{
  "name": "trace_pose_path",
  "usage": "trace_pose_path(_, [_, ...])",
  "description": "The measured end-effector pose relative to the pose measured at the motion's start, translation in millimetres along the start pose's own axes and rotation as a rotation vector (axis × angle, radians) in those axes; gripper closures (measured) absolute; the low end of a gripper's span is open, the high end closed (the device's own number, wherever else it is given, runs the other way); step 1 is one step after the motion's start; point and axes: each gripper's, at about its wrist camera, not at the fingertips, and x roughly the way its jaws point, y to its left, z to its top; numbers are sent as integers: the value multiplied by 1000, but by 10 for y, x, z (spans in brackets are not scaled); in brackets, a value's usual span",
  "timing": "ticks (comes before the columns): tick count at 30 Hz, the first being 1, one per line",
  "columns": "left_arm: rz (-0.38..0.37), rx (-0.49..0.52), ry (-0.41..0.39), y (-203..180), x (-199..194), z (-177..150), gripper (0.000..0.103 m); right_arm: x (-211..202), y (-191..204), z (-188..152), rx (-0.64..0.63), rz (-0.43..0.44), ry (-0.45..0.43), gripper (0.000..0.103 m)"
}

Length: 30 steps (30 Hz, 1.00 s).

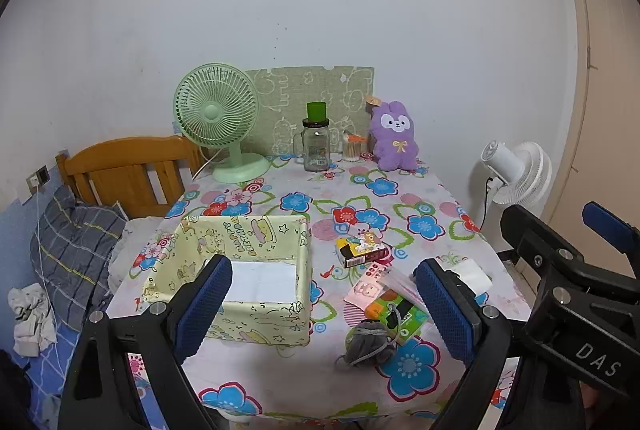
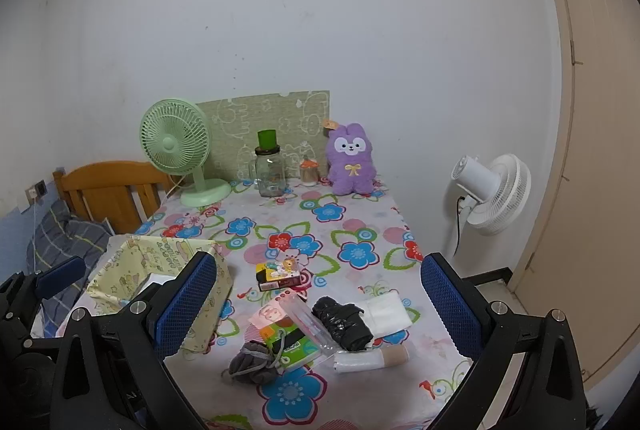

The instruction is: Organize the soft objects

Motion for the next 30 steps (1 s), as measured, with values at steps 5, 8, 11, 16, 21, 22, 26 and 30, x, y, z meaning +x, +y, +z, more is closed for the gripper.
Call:
trace_pose_path(5, [0,-3,3,-6,7,-9,8,-6,11,-4,-2,-3,1,0])
trace_pose_path(8, [-2,-6,9,8,23,-7,8,9,18,-11,0,-1,9,0])
trace_pose_path(11, [2,-6,10,17,33,-1,8,13,23,-11,-1,-2,8,0])
trace_pose_path(16, [4,-10,10,28,48,-8,9,30,25,-8,-1,-4,7,0])
trace_pose_path(21, [6,-10,12,43,59,2,9,33,28,-21,-2,-3,6,0])
trace_pose_path(22, [6,-11,11,50,57,-1,9,32,26,-19,-2,-3,5,0])
trace_pose_path(26, [7,-13,7,71,54,-4,9,23,29,-18,-3,-5,1,0])
trace_pose_path(30, [9,-14,5,80,50,-6,9,23,29,-19,-7,-8,-3,0])
